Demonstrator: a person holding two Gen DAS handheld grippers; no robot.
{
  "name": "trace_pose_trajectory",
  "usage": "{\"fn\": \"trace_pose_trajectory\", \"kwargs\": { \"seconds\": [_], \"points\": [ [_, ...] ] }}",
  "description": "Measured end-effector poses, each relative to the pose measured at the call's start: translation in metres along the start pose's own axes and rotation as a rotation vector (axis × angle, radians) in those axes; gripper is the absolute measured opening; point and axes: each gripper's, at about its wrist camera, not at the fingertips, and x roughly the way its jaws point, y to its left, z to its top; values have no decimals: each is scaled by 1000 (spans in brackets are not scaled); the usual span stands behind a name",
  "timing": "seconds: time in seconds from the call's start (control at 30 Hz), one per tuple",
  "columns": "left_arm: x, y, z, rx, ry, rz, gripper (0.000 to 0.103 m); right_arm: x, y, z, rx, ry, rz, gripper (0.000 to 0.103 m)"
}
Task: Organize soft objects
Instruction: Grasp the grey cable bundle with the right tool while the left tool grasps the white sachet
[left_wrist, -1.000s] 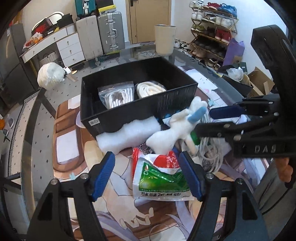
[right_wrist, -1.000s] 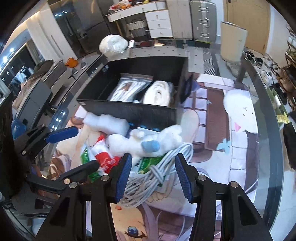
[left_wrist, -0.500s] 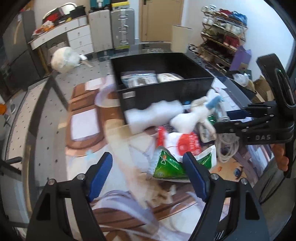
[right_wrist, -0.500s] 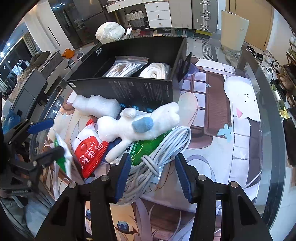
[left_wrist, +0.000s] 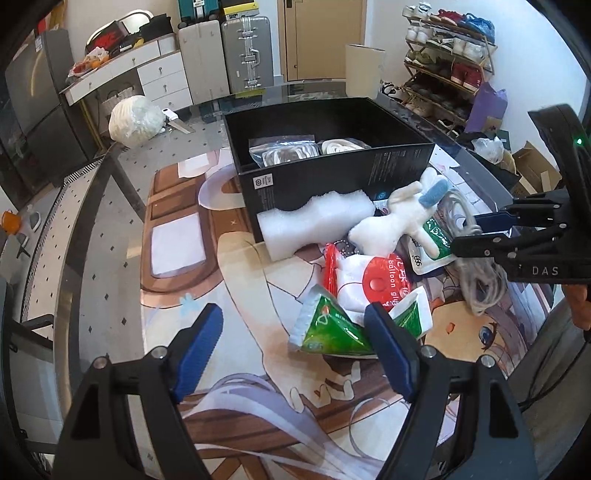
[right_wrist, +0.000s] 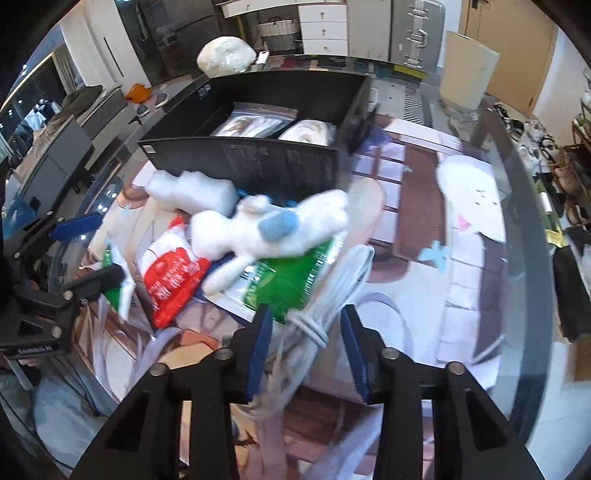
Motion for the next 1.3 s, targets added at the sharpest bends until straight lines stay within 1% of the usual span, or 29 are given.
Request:
{"fn": "trace_pose_trajectory", "kwargs": {
  "seconds": [0.03, 0.13, 0.17, 0.27, 0.37, 0.47, 0.53, 0.57, 0.63, 0.67, 0.77, 0.8, 0.87, 0.93, 1.03, 1.13, 1.2, 1.23, 1.3],
  "points": [
    [-1, 0, 0, 3, -4, 0, 80, 1, -2, -3, 3, 6, -4, 35],
    [0, -2, -1, 21, -4, 5, 80, 4, -6, -9, 13, 21, 23, 35],
    [0, -1, -2, 19, -2, 6, 80, 4, -5, -10, 6, 20, 18, 35],
    [-4, 4, -6, -14, -1, -7, 80, 2, -7, -13, 13, 17, 20, 35],
    [-11, 10, -18, -53, 14, -21, 79, 2, -10, -13, 33, 16, 29, 35],
    [-21, 8, -23, -38, 28, -28, 80, 2, -8, -12, 27, 17, 29, 35],
    [-30, 4, -23, -7, 24, -56, 80, 2, -6, -12, 20, 17, 32, 35],
    [-30, 0, -23, 25, 35, -70, 80, 3, -5, -11, 19, 18, 35, 35],
    [-26, -10, -26, 101, 74, -82, 80, 3, -5, -12, 19, 21, 36, 35],
    [-25, -14, -27, 121, 83, -88, 80, 2, -5, -12, 22, 21, 39, 35],
    [-23, -28, -36, 225, 137, -137, 80, 3, -6, -12, 24, 25, 45, 35],
    [-22, -33, -40, 260, 153, -140, 80, 3, -6, -12, 21, 25, 43, 35],
    [-20, -39, -46, 309, 174, -111, 80, 3, -5, -12, 20, 26, 42, 35],
    [-15, -40, -50, 311, 196, -93, 79, 2, -4, -12, 17, 25, 45, 35],
    [-9, -41, -52, 263, 242, -123, 79, 1, -1, -12, 10, 19, 49, 35],
    [-17, -55, -58, 288, 259, -198, 79, 1, -2, -12, 13, 19, 57, 35],
    [-21, -64, -59, 302, 258, -234, 79, 0, -2, -13, 14, 19, 58, 35],
    [-23, -66, -59, 306, 247, -233, 79, 0, -2, -12, 13, 19, 58, 35],
    [-25, -66, -52, 305, 214, -192, 79, 0, 0, -13, 7, 21, 59, 35]
  ]
}}
